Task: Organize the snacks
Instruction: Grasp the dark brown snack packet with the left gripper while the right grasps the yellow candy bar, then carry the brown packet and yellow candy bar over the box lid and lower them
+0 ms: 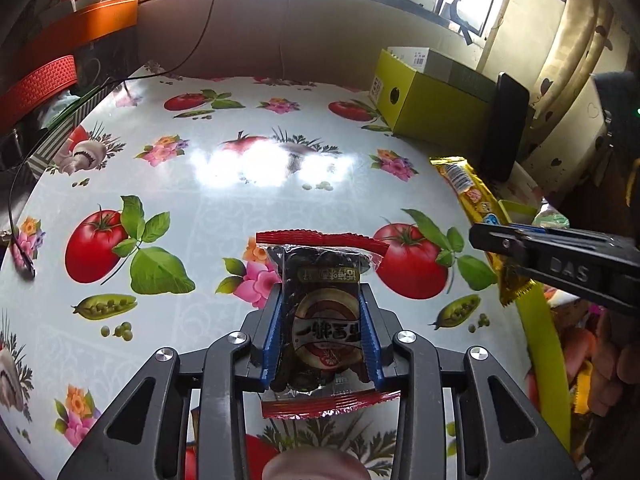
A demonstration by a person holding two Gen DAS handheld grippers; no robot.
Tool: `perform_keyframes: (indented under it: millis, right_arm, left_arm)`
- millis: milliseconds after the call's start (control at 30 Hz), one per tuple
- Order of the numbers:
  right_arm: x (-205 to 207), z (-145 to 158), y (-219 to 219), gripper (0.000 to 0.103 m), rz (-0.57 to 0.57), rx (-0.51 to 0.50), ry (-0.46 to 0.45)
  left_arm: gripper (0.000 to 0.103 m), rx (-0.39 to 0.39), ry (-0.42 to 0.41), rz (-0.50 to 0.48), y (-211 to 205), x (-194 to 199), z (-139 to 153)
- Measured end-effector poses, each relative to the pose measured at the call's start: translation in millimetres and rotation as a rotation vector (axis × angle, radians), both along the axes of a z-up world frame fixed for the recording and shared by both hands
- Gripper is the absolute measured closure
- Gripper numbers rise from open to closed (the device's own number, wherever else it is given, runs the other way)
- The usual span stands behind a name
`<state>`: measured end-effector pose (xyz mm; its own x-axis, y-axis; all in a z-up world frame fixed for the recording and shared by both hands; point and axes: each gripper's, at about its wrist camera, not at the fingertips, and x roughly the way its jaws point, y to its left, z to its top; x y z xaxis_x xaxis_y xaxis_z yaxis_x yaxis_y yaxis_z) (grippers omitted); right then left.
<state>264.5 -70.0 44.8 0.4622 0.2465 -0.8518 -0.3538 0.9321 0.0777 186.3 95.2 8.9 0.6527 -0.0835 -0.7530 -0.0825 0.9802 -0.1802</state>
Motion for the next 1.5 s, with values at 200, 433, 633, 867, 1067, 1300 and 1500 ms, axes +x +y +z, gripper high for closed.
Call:
perform_keyframes:
  millis: [200,433,633,867,1067,1300,1500]
  right_arm:
    - [-41,38,-30,0.083,0.018,0.069,-0.074]
    - [-84,53,-93,0.083,-0.039,0.103,-0.111]
    - [-110,45,-137,0.083,-0.080,0.100,-0.106]
    - [-129,27,-167,0.083,-0.083,0.067,-0.085]
    - [-134,9,-181,0.083,-0.095,0.048,-0.056]
    - [-138,-2,-189,0.076,-0.088,0.063,-0.022]
    - [-144,5,-192,0.064,-0.094,0.086,-0.045]
  left_arm:
    - [0.067,-0.022,-0.040,-0.051,-22,-16,25]
    - [0.067,-0.052,-0.095,-0.168,-72,-34,60]
    - [0.067,-0.066,-0.111,-0.281,-120,-46,72]
    - [0.067,-0.069,-0.113,-0.383,-157,-52,71]
    - [0.067,-0.062,-0.095,-0.432,-175,-47,62]
    - [0.067,-0.060,-0.069,-0.484,-190,-36,49]
    - [0.066,-0.064,-0.049,-0.503,-198,-29,40]
